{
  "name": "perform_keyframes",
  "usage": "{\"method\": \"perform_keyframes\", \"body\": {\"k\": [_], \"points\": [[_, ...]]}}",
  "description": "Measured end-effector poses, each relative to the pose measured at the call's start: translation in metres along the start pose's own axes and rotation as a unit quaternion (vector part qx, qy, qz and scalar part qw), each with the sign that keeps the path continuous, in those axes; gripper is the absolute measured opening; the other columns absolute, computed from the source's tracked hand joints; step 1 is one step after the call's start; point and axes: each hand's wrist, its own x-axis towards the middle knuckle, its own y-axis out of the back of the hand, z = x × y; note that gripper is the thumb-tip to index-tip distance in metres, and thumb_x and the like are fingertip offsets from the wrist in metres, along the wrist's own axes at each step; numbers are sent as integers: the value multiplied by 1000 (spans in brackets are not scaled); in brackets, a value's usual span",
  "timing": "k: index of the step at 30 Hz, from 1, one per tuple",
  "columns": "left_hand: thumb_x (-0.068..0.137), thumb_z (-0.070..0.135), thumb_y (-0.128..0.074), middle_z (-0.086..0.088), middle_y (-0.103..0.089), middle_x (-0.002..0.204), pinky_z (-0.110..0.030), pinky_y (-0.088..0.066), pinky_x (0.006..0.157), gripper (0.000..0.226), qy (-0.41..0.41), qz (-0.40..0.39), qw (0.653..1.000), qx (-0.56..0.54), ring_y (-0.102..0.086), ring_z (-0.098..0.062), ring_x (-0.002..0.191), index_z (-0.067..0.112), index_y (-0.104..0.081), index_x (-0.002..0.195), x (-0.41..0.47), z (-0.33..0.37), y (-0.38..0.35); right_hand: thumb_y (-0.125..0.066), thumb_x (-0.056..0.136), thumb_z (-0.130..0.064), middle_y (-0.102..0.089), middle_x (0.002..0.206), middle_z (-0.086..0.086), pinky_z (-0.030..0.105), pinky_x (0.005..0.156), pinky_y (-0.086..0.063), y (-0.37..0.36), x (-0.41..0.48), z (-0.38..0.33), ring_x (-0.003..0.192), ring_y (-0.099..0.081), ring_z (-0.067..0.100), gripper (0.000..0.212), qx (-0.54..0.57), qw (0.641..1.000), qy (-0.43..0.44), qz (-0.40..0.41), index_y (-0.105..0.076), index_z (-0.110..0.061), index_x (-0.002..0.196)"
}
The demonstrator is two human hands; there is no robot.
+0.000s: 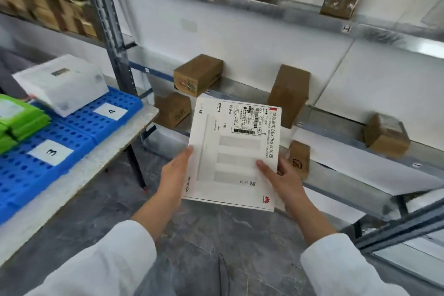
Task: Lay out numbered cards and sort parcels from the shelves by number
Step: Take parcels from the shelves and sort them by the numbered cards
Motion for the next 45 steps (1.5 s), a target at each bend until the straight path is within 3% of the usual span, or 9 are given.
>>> {"method": "perform_keyframes", "body": {"k": [5,9,15,26,32,35,39,42,45], "points": [[84,53,-63,-1,-67,102,-34,-51,70,38,-34,14,999,-38,-63,-23,90,26,-64,112,6,45,63,-68,85,-41,-66,118,-18,28,74,-59,-79,23,-51,92,-69,8,49,-20,997,50,-59,-51,-43,131],[77,52,-70,4,-67,116,-47,-51,93,47,-69,8,996,-60,-63,-24,104,37,-64,122,25,73,123,-69,84,-44,-69,106,-22,21,67,-56,-146,40,-79,86,-70,2,46,-27,994,56,-94,-54,-42,127],[73,53,-74,9,-69,115,-48,-54,91,42,-105,19,989,-101,-65,-24,104,43,-67,114,61,115,198,-70,84,-42,-72,99,-15,24,63,-56,-236,65,-122,77,-71,4,29,-40,988,56,-137,-61,-38,111],[75,46,-74,9,-71,113,-50,-53,92,39,-140,58,976,-159,-67,-23,106,41,-69,113,114,159,295,-70,81,-45,-70,109,-7,39,70,-61,-370,117,-165,87,-72,18,56,-76,969,62,-225,-52,-31,133],[80,37,-74,5,-73,109,-49,-53,92,38,-140,129,965,-180,-68,-24,102,33,-68,117,154,183,326,-66,86,-38,-68,96,-11,21,50,-54,-432,155,-180,80,-69,13,39,-87,955,66,-276,-52,-34,123],[84,34,-72,6,-74,106,-49,-54,91,32,-152,149,959,-184,-68,-24,100,33,-69,115,185,199,335,-66,85,-42,-69,101,-9,24,58,-57,-465,191,-184,84,-69,14,44,-102,946,72,-300,-51,-36,126],[83,40,-71,6,-72,111,-49,-55,90,37,-160,165,957,-177,-69,-24,101,37,-66,119,234,223,349,-67,83,-45,-68,113,-6,39,83,-57,-516,253,-189,97,-67,18,46,-104,936,73,-328,-53,-38,127],[83,42,-70,6,-72,112,-48,-54,91,39,-160,187,951,-189,-69,-24,102,36,-65,121,266,244,353,-67,85,-44,-66,114,-7,36,83,-55,-553,297,-198,99,-64,16,45,-102,924,59,-363,-52,-40,127],[69,55,-75,7,-70,117,-46,-53,94,60,-146,214,947,-189,-67,-22,106,38,-61,125,299,269,356,-68,84,-46,-68,110,-8,39,83,-56,-587,342,-212,97,-66,16,37,-113,912,47,-391,-57,-39,119]]}}
